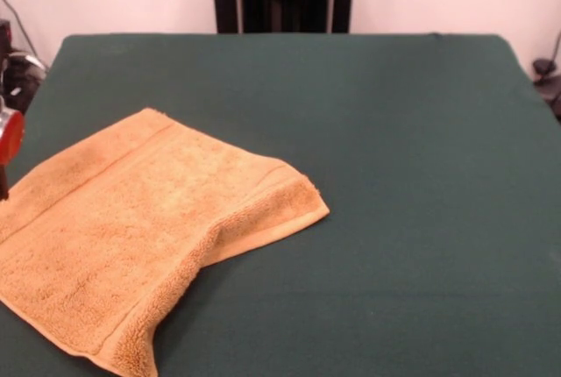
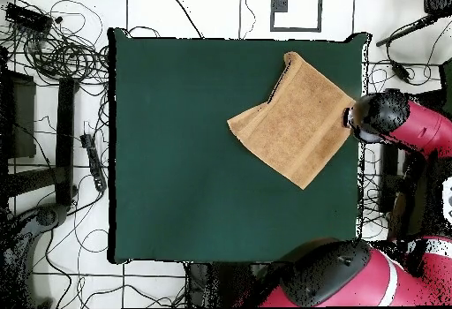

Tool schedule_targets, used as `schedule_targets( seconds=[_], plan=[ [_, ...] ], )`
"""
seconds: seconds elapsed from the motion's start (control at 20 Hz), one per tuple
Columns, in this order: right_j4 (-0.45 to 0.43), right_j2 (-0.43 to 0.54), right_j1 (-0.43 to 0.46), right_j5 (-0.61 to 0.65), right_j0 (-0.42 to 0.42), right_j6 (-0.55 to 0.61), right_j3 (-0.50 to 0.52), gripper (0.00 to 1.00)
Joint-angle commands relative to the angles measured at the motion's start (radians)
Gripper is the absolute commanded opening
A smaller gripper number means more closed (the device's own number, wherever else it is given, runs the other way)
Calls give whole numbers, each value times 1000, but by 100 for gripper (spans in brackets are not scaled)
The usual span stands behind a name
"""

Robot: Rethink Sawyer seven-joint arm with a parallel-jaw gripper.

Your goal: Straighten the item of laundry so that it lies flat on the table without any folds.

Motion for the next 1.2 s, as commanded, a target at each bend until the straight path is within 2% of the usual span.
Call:
schedule_targets(
  seconds=[0.05,0.5,1.0,1.2],
  plan=[
    [11,97,12,-93,36,70,165,100],
    [24,84,42,-187,59,162,199,100],
    [17,60,54,-216,90,174,202,100],
    [24,43,54,-217,115,212,203,100]
  ],
)
